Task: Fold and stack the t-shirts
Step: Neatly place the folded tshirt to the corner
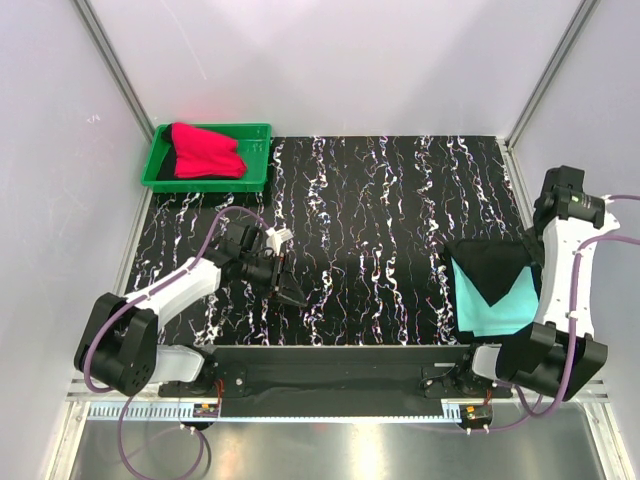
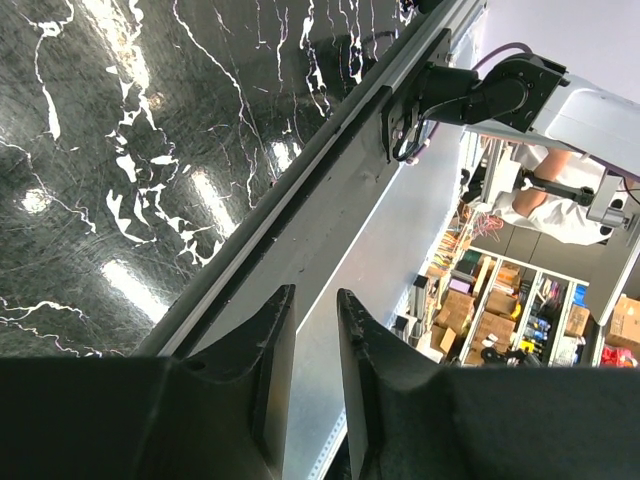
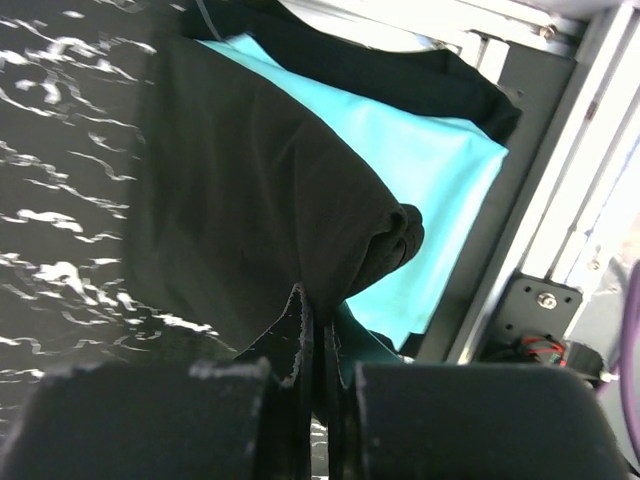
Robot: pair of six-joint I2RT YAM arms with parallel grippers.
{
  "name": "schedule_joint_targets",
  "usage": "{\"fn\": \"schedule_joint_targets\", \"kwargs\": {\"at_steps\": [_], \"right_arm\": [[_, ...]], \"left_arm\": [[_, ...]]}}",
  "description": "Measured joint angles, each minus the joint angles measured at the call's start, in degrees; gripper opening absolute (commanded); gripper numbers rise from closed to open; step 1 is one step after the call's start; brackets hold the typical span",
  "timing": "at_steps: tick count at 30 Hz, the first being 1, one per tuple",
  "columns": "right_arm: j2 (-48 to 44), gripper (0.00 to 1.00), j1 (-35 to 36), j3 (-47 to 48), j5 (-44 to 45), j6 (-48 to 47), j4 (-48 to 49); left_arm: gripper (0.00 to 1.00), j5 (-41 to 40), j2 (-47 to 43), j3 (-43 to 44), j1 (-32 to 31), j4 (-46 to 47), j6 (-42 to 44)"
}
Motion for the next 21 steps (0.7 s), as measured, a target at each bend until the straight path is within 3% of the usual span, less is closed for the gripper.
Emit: {"fn": "schedule_joint_targets", "kwargs": {"at_steps": [21], "right_arm": [[-8.26,0.02,-4.33,-18.21,-1.42,2.97,-0.26]], "left_arm": [[0.26,0.72,0.39,-0.48,0.02,0.04,0.24]]}}
